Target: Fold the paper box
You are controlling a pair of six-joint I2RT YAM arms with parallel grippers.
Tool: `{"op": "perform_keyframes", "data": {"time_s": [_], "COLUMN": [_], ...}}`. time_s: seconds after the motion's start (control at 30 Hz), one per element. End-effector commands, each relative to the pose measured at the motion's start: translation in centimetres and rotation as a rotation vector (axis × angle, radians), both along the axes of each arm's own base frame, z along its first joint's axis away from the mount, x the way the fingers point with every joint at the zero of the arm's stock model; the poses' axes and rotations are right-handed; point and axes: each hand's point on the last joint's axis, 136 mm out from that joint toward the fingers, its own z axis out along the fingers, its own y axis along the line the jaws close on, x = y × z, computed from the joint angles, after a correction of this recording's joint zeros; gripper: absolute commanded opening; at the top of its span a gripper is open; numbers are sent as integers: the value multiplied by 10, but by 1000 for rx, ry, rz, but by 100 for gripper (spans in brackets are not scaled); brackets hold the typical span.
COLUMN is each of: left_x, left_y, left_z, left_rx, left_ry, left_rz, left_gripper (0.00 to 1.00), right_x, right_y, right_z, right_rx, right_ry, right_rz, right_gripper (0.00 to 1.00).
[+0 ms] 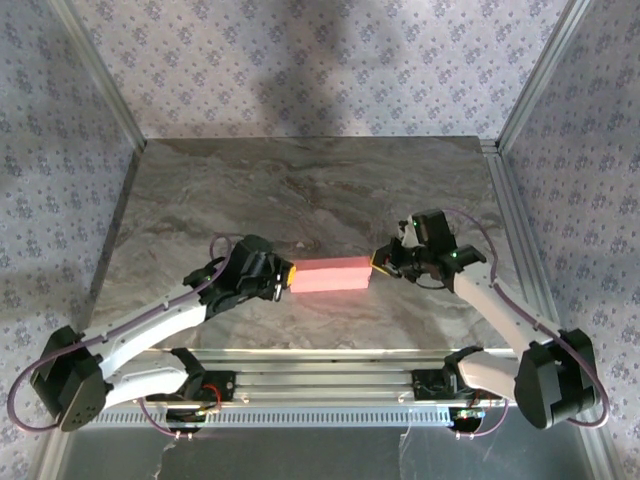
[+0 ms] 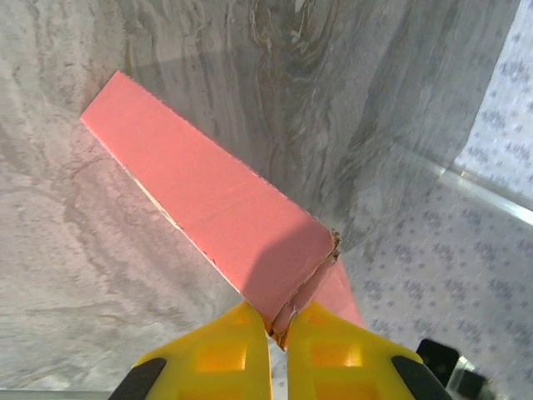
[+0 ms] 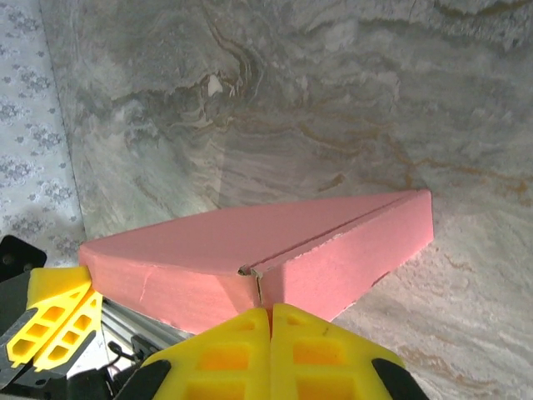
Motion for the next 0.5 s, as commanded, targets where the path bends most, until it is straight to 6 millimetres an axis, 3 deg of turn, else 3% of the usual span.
{"op": "perform_keyframes", "data": {"time_s": [0.0,0.23,0.47], "left_x": [-33,-68,-69], "left_y": [22,30,37], "left_z": [-36,-71,-106], "left_rx": [141,104,137], "left_ry": [57,92,93], "left_rz": [-89,-116,-117], "left_gripper": [10,16,28], "right_x": [-38,-68,-58], "right_y": [-20,-20,-16], "right_z": [-36,-62,-92], "right_rx": [-123,-134,-196], "right_ry": [125,197,224], "right_rz": [0,10,23], "right_gripper": [2,14,22]}}
